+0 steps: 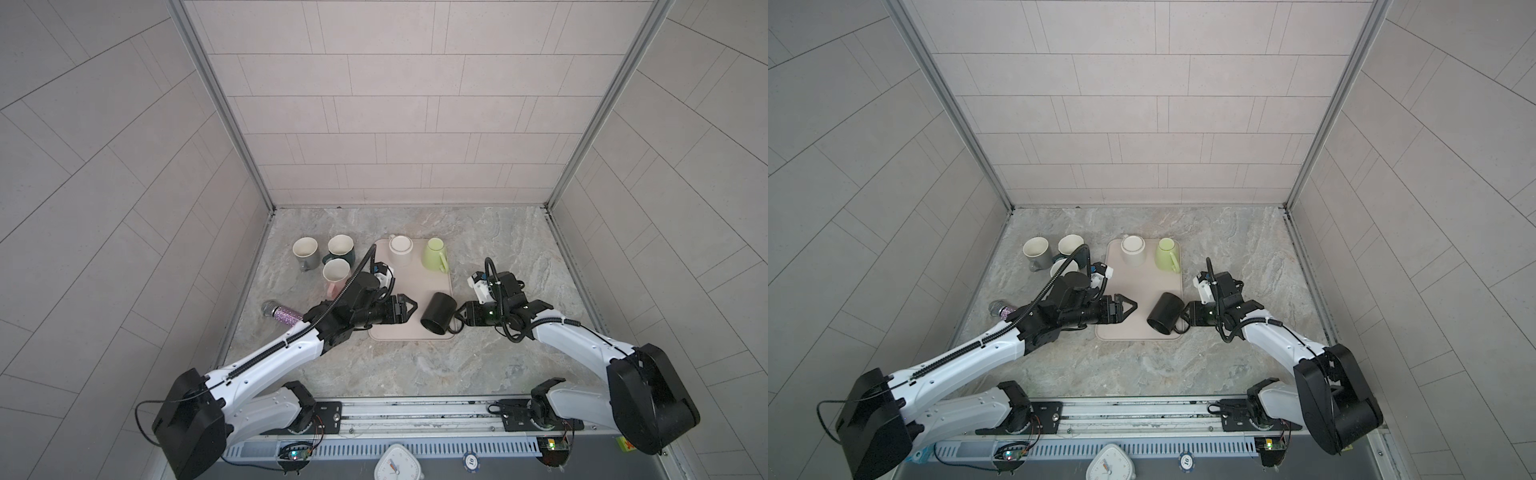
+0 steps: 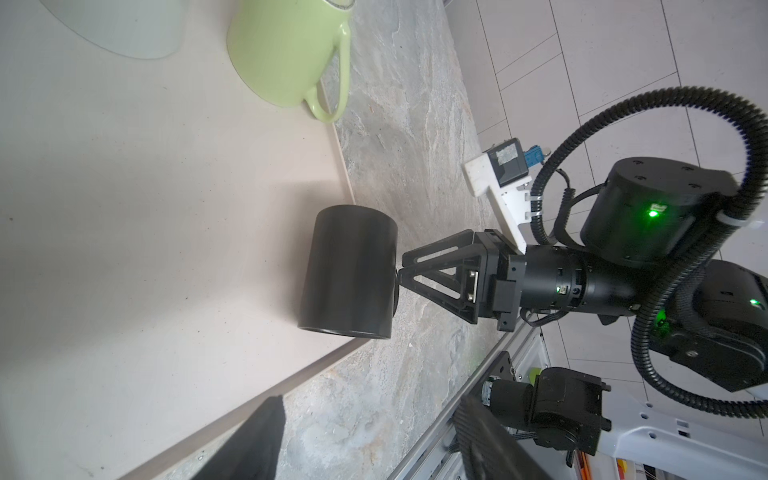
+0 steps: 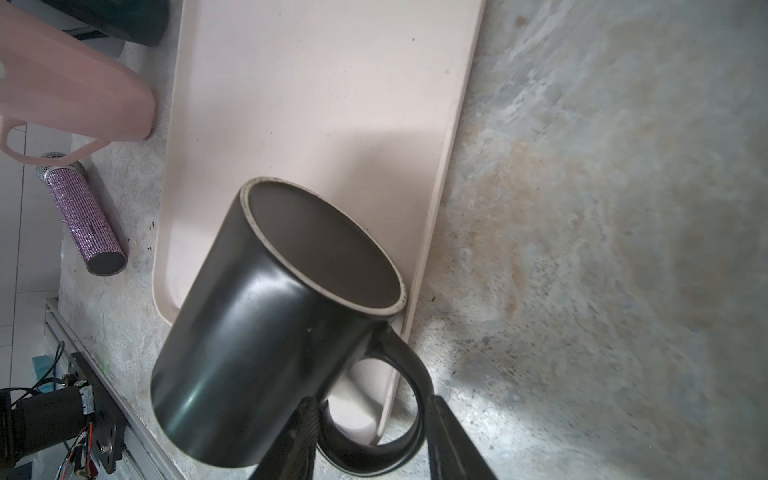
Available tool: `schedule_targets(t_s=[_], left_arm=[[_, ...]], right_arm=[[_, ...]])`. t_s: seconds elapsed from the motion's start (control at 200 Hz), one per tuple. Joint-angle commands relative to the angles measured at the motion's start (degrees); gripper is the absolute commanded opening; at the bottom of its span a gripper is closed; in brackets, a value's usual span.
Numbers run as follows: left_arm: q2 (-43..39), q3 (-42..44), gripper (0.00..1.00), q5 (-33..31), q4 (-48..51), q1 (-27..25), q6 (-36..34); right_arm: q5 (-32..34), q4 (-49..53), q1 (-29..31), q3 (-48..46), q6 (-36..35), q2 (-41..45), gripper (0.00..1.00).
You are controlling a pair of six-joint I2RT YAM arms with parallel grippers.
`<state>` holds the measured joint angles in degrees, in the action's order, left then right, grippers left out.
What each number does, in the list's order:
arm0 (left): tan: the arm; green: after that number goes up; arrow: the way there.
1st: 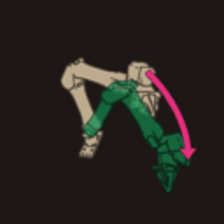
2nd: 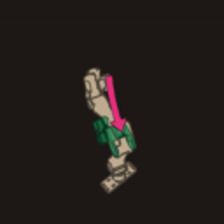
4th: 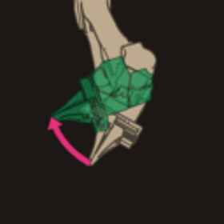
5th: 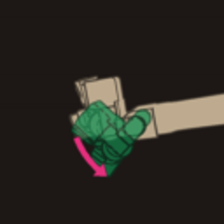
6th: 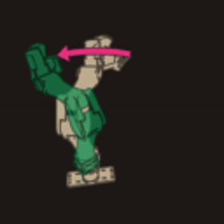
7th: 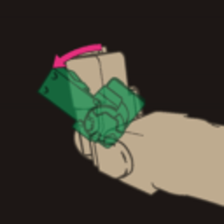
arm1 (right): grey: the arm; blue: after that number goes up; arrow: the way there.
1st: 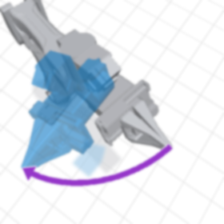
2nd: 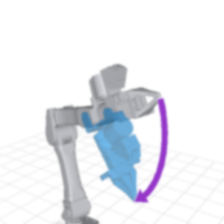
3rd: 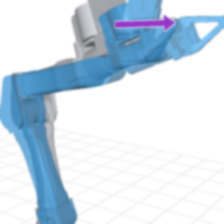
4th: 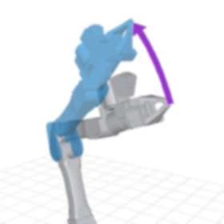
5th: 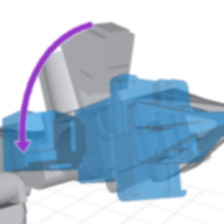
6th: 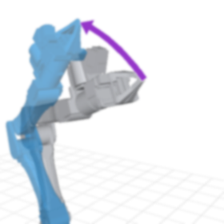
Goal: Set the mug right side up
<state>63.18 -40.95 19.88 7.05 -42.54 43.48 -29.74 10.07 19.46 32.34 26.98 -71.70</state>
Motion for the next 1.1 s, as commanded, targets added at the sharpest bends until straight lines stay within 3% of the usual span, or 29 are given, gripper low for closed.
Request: schedule_targets(t_s=[0.0, 0.365, 0.625, 0.941, 1.096], left_arm=[[-1.0, 0.6, 0.71, -0.4, -1.8, -0.2, 0.9], [-0.7, 0.5, 0.71, -0.5, -2.5, -0.3, 1.4], [-0.1, -0.2, 0.71, -0.9, -2.1, -0.2, 1.0], [0.5, -1.0, 0.71, -1.3, -0.6, -0.2, -0.2], [-0.4, -1.8, 0.72, -2.4, 1.0, -0.2, -0.9]], right_arm=[[-2.4, -1.3, -0.2, 0.9, -1.7, -1.0, 0.43], [-3.1, -3.1, -0.1, -1.4, -1.9, -0.9, 0.39], [-6.3, -7.6, 0.1, -4.2, 2.5, 1.6, 0.36], [-5.4, -7.2, 1.1, -5.4, 3.6, 4.3, 0.36], [-3.5, -7.2, 4.3, -5.8, 4.6, 6.4, 0.36]])
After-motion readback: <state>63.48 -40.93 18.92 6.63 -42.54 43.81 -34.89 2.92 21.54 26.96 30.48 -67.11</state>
